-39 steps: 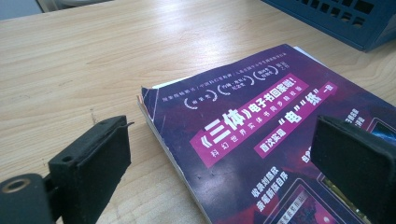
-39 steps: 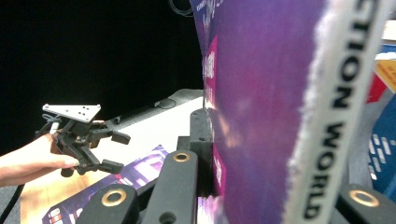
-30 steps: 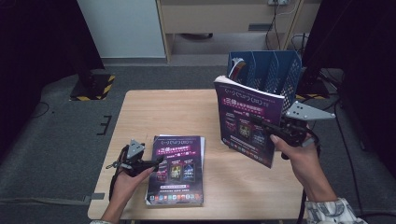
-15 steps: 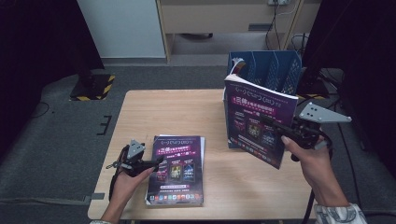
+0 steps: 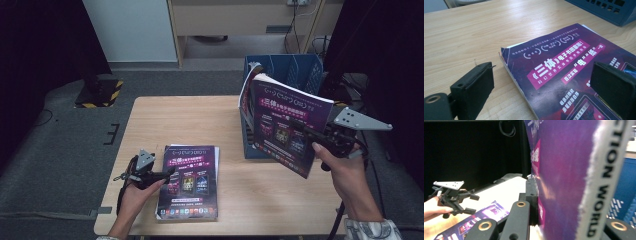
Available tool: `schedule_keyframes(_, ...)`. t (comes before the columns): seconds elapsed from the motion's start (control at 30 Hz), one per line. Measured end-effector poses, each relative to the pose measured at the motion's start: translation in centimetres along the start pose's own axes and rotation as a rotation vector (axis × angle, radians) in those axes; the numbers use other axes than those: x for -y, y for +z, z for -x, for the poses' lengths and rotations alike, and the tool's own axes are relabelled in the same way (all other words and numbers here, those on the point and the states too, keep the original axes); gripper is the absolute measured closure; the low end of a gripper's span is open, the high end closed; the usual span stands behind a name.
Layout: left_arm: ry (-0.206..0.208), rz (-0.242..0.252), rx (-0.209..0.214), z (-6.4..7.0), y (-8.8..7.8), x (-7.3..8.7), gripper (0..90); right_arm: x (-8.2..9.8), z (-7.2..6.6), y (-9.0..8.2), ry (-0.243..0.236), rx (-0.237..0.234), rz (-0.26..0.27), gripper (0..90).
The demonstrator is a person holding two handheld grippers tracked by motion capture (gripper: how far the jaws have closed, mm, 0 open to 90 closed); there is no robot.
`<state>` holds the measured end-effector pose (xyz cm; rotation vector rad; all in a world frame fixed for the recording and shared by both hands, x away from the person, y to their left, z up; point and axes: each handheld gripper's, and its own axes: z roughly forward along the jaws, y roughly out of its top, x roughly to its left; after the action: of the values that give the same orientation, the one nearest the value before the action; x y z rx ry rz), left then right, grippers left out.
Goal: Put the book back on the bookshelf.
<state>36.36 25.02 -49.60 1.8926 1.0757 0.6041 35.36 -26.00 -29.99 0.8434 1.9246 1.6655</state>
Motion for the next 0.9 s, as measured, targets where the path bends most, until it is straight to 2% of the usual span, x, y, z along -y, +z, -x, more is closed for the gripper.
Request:
schedule_keyframes(0.33,-0.001,0.001,0.000,0.0,0.0,0.0,4.9,-0.2,1.0,-0.5,-0.008,0.050,-0.005,82.9)
schedule_keyframes(0.9,0.000,0.001,0.000,0.0,0.0,0.0,5.0,-0.2,3.2,-0.2,0.016,0.160,-0.007,82.9)
